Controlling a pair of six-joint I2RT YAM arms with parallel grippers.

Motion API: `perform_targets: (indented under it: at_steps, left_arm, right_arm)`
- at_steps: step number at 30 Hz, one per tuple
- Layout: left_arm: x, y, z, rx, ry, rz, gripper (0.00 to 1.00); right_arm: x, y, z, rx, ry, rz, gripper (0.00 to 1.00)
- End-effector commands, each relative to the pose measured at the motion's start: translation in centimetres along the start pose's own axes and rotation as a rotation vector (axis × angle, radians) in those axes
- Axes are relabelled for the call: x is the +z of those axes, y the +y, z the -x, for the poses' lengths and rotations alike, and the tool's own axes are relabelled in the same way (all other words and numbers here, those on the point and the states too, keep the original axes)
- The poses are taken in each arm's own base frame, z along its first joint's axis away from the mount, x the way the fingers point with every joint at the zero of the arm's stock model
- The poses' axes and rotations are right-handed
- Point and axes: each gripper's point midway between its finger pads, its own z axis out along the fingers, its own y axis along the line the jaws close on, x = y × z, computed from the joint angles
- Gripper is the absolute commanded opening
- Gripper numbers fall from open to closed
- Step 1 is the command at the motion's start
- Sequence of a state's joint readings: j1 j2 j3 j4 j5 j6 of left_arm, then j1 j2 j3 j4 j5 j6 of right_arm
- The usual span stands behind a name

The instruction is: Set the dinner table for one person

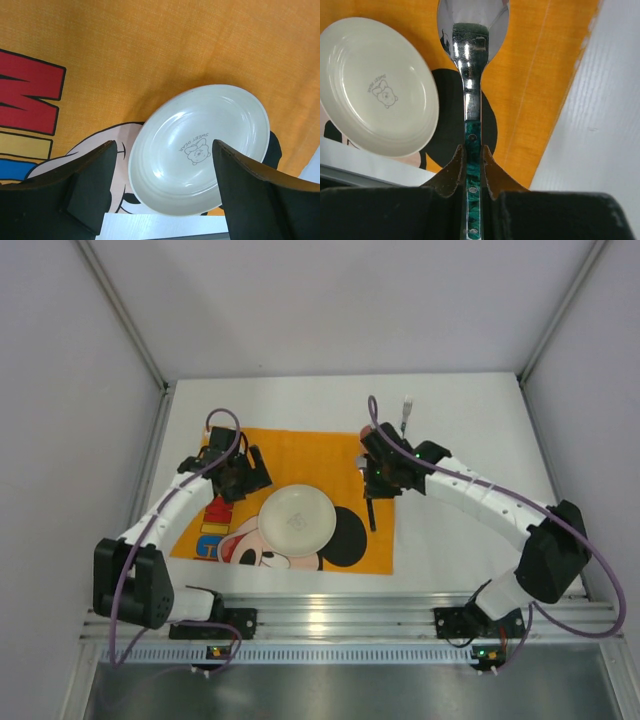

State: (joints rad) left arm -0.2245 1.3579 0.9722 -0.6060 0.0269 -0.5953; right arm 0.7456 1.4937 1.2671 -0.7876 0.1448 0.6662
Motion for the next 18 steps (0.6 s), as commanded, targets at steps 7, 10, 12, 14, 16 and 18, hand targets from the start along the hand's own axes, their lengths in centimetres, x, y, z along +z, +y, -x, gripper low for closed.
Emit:
perform_targets:
  at_steps: [7, 10, 12, 14, 16, 18]
  left_arm:
    - [-2.7, 1.1, 0.9, 0.027, -0.091, 0.037, 0.83]
    - [-2.7, 1.3, 0.7, 0.025, -0.087, 0.041, 0.82]
    - [-2.7, 1.5, 0.5, 0.024, -0.084, 0.043, 0.82]
    - [-2.8, 1.5, 0.5, 0.023, -0.09, 0.041, 0.82]
    - [-2.8, 1.6, 0.4, 0.022, -0.091, 0.042, 0.82]
    - [-2.9, 1.7, 0.4, 0.022, -0.092, 0.049, 0.82]
  right_arm:
    - [3.0, 4.8, -1.7, 0.059, 0.068, 0.129, 0.0]
    - [4.6, 4.2, -2.9, 0.078, 0.113, 0.092, 0.0]
    - [5.3, 3.6, -3.6, 0.084, 0.128, 0.062, 0.0]
    - [6.1, 3.1, -4.0, 0.09, 0.137, 0.03, 0.0]
    - [6.7, 2.2, -4.3, 0.11, 0.133, -0.021, 0.0]
    - [7.1, 1.7, -4.8, 0.122, 0.15, -0.046, 0.0]
